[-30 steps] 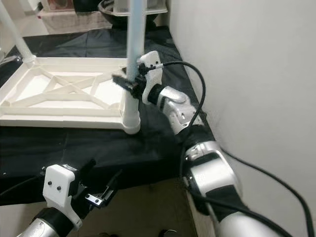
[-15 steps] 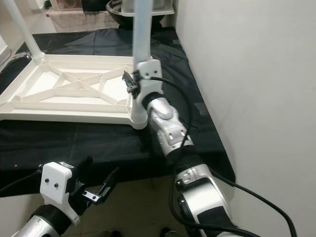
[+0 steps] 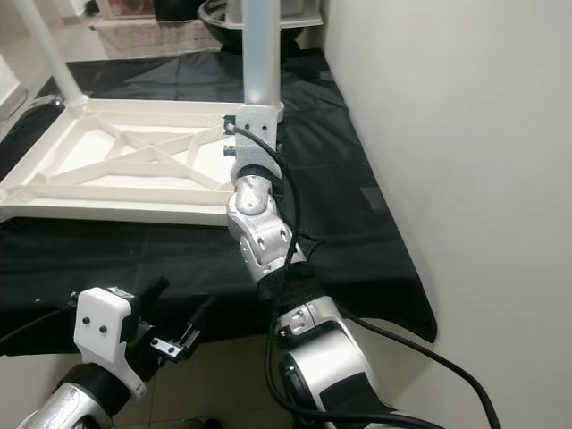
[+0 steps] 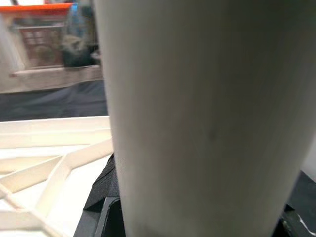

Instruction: Building children table

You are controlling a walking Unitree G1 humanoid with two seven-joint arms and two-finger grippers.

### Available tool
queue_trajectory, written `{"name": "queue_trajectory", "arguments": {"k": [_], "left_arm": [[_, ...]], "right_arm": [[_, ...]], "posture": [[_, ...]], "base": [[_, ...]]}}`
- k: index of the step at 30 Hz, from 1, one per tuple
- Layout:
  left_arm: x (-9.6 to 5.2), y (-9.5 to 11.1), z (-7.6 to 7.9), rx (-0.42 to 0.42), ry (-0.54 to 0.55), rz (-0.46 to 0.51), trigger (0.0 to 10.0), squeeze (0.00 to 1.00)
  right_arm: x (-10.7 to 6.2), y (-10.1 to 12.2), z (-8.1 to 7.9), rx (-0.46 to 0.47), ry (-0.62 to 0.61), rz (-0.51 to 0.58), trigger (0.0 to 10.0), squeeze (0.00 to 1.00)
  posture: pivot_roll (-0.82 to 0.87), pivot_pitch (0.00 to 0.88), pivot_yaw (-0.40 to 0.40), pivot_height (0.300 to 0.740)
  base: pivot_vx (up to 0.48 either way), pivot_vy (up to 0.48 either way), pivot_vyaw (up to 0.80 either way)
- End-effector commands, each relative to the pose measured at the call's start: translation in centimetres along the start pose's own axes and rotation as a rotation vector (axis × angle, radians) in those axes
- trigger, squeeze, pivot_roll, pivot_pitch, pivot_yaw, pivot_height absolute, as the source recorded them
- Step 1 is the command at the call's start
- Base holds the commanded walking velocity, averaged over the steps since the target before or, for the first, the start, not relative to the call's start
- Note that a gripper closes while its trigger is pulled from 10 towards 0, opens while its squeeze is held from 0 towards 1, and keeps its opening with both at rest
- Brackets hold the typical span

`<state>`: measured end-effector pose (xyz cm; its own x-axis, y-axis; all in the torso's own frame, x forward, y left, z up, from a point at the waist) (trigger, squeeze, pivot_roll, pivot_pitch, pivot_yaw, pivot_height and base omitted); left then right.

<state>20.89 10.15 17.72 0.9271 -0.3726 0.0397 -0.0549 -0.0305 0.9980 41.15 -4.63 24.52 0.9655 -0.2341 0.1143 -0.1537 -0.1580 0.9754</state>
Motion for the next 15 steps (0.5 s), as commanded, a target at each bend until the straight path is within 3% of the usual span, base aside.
{"name": "queue_trajectory", "arguments": {"k": [1, 5, 15], "left_arm": [[-0.1, -0.6, -0.3, 0.009, 0.014, -0.02, 10.0, 0.0], [0.1, -0.5, -0.5, 0.013, 0.017, -0.016, 10.0, 0.0], [0.2, -0.6, -0.9, 0.018, 0.023, -0.017, 10.0, 0.0]], "right_arm": [[-1.0, -5.6, 3.6, -0.039, -0.223, -0.202, 10.0, 0.0], [-2.2, -5.2, 3.3, -0.088, -0.305, -0.161, 10.0, 0.0], [-3.1, -5.5, 1.1, -0.032, -0.349, -0.216, 10.0, 0.0]], "posture": [[0.09, 0.188, -0.002, 0.74], [0.1, 0.189, -0.003, 0.74], [0.1, 0.184, -0.007, 0.74]], "base": [[0.0, 0.0, 0.0], [0.0, 0.0, 0.0], [0.0, 0.0, 0.0]]}}
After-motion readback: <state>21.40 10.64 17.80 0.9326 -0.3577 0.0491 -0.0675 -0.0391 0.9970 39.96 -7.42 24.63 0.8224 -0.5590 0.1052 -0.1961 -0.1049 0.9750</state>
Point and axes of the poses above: a point about 5 cm out from each wrist's last joint towards the gripper, its own x axis pointing out of the wrist towards the gripper, its own y axis along the axis of the wrist's last joint, z = x × y, the point moved 4 cm from there along x, pointing out of the wrist towards the gripper, and after that the axes turned 7 degrees about x, right-handed, at the moved point
